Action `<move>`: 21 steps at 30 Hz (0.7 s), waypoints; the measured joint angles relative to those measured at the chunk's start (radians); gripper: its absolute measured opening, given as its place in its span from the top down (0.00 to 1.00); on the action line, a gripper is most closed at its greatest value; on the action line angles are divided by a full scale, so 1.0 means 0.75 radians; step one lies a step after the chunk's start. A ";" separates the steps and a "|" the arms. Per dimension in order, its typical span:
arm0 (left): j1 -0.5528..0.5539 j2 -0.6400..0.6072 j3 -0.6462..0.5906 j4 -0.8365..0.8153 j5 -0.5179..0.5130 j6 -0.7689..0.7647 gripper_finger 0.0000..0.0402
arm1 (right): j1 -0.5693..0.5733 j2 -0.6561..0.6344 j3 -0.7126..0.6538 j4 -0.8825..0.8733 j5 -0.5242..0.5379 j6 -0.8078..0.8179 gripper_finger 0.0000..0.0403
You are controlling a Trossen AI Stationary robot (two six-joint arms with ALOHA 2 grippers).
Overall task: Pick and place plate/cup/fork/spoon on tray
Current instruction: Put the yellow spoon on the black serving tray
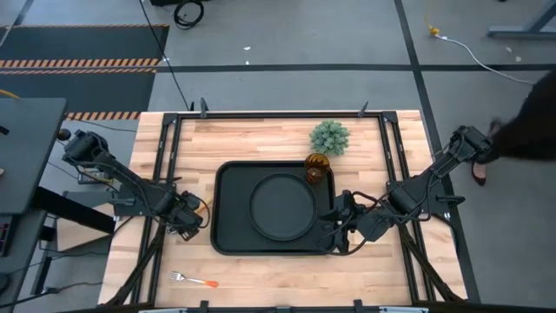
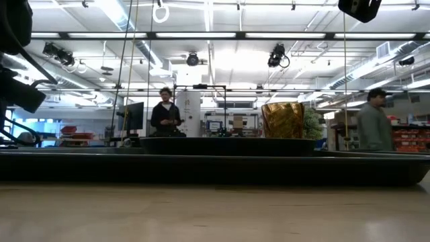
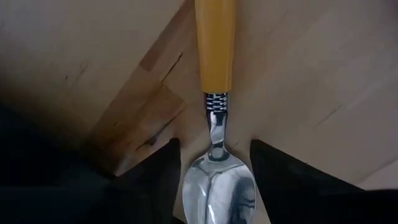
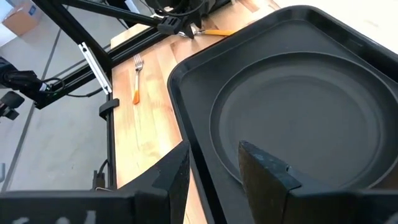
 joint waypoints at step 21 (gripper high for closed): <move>0.025 0.000 0.001 0.031 0.283 -0.021 0.56 | -0.016 0.000 0.000 0.011 -0.005 -0.031 0.65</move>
